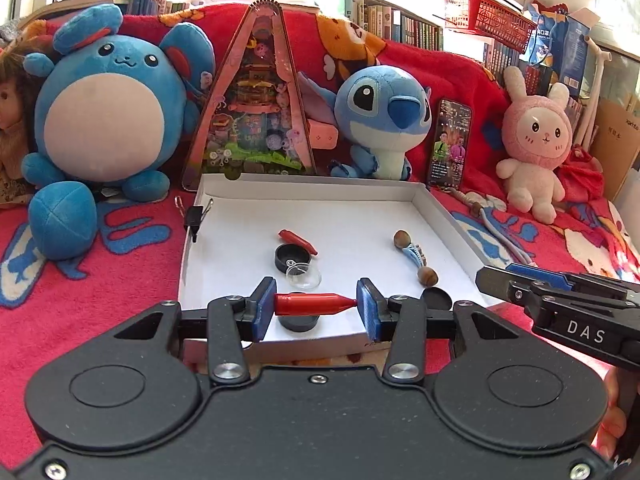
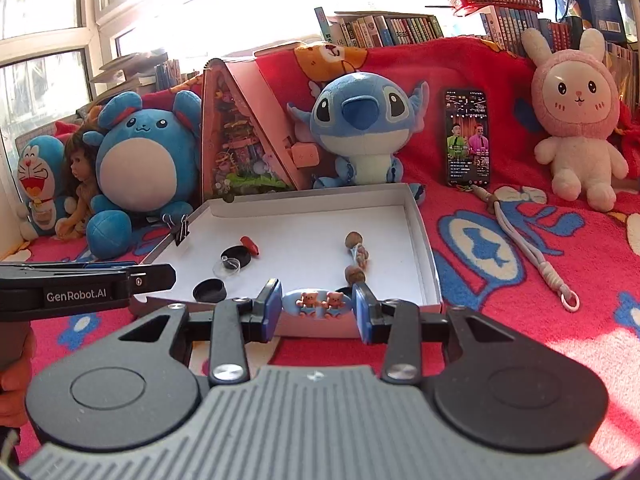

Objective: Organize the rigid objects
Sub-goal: 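Carry the red piece and figurine tray into the box and open both tools, then withdraw both tools from the box toward the black lid and clip, then grasp the black lid with left tool while right grasps the black binder clip, then carry the black lid and binder clip into the box and open both tools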

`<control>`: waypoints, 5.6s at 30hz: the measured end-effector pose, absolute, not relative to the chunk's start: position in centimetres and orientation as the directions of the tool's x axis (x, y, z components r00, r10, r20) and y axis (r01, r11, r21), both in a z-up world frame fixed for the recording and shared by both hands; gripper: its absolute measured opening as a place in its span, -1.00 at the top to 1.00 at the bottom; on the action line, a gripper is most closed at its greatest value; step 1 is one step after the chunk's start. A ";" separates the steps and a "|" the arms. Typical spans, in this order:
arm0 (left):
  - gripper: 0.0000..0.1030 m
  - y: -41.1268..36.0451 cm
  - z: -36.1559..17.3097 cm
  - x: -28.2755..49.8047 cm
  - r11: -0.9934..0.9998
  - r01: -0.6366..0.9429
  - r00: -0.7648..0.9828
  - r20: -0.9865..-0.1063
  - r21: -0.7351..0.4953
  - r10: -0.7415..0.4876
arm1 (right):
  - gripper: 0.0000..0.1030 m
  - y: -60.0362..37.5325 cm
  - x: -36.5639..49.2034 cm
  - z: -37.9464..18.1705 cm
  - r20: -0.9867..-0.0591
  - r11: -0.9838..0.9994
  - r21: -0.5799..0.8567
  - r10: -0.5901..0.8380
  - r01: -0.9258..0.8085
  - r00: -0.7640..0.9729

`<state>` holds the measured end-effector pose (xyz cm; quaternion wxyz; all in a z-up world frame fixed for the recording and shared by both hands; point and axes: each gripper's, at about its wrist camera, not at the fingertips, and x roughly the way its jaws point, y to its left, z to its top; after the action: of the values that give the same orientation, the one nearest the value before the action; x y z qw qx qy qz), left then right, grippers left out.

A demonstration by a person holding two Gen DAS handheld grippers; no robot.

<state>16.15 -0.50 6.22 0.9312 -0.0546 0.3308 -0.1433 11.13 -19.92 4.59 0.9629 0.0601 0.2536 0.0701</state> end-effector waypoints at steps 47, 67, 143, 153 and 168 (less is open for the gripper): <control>0.18 -4.0 1.1 32.1 0.989 0.086 0.693 -0.706 -0.117 -0.144 | 0.15 -21.0 29.6 0.3 -0.681 0.979 0.201 0.141 -0.001 0.718; -0.45 -3.2 3.7 27.3 0.986 0.124 0.736 -0.656 -0.110 -0.165 | -0.32 -21.3 26.1 2.8 -0.603 0.976 0.217 0.163 -0.036 0.781; 0.40 -0.7 0.9 5.9 0.932 0.356 0.707 -0.632 -0.069 -0.317 | -0.01 -17.5 4.7 -0.3 -0.637 0.743 -0.115 0.454 -0.659 0.623; 0.41 -0.8 0.6 6.3 0.943 0.322 0.712 -0.636 -0.080 -0.297 | 0.22 -18.8 6.4 -0.7 -0.619 0.958 -0.062 0.183 -0.280 0.764; 0.11 -1.5 -0.2 5.6 0.948 0.317 0.744 -0.615 -0.020 -0.262 | -0.26 -19.9 6.2 -0.8 -0.615 0.970 -0.004 0.188 -0.241 0.766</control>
<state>5.58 -1.48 -0.22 0.9327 0.0432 0.3225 -0.1552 6.16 -19.92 -0.84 0.9388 -0.0412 0.3223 0.1144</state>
